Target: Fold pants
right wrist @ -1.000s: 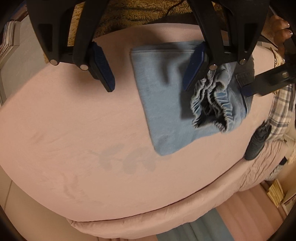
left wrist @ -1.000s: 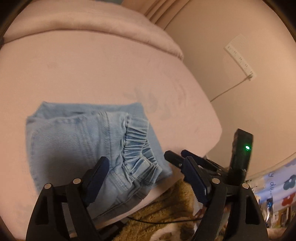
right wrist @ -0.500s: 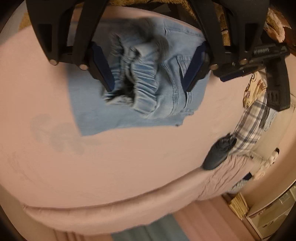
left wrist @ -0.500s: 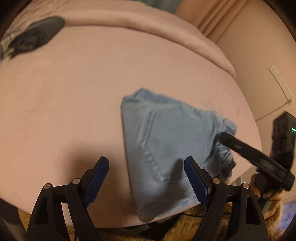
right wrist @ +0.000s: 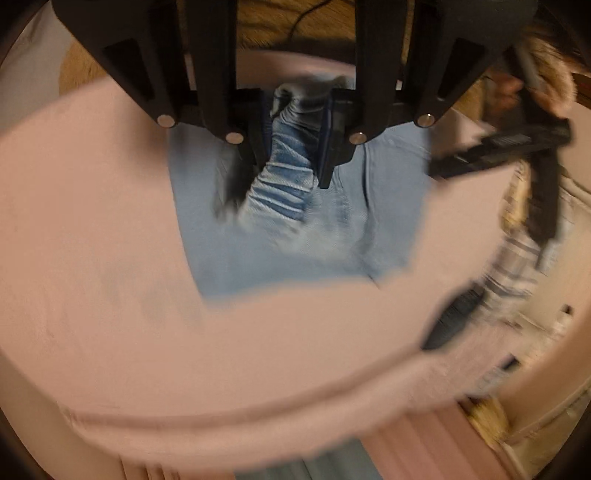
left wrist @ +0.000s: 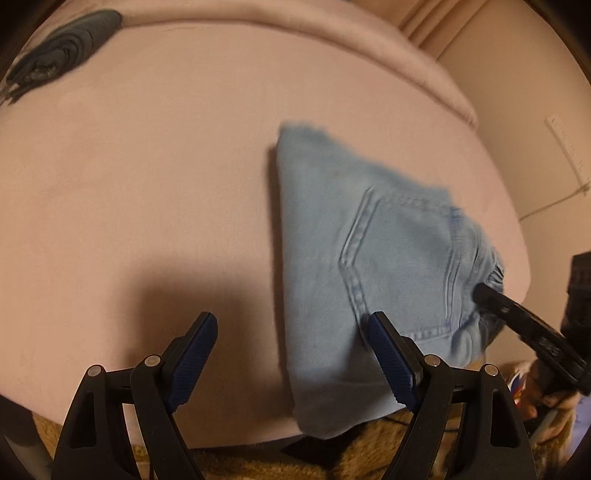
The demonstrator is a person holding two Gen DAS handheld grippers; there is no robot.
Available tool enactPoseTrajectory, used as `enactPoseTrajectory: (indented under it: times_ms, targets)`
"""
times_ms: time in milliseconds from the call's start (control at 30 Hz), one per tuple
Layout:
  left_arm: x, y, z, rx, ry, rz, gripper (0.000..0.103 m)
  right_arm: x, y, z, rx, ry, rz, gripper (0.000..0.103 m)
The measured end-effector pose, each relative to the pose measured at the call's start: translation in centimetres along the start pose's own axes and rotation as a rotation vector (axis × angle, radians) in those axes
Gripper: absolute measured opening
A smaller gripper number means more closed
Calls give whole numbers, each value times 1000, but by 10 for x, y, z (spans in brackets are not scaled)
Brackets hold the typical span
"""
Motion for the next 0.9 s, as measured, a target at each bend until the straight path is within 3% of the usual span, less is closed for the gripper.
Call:
enactPoseTrajectory:
  times_ms: [167, 300, 533, 633, 700, 767, 800, 900]
  targets:
    - [3, -5, 6, -14, -3, 3, 83, 17, 9, 4, 54, -16, -6, 30]
    - [3, -3, 12, -8, 4, -4, 83, 6, 4, 0, 0, 3, 84, 61]
    - [1, 4, 20, -10, 11, -15, 83, 6, 14, -10, -8, 14, 95, 70]
    - [-1, 7, 28, -7, 20, -20, 83, 18, 15, -9, 11, -5, 27, 72]
    - [1, 12, 27, -3, 24, -22, 83, 27, 17, -8, 58, -13, -56, 70]
    - [-2, 14, 29, -3, 27, -13, 83, 30, 17, -11, 66, -1, -71, 60]
    - [-4, 16, 30, -4, 28, -6, 83, 28, 14, -13, 66, 10, -83, 45]
    - [-15, 21, 29, 1, 53, 32, 83, 12, 7, -22, 54, 57, -96, 35]
Point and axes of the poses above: each gripper's, at about its wrist camera, not at the fingertips, and x roughly the way its jaws point, y to its right, z to its underside, the point moved 7 cm from there along x, roughly the way its jaws point, and after that the axes turned 1 degree about -x, right-handed, at the moved point
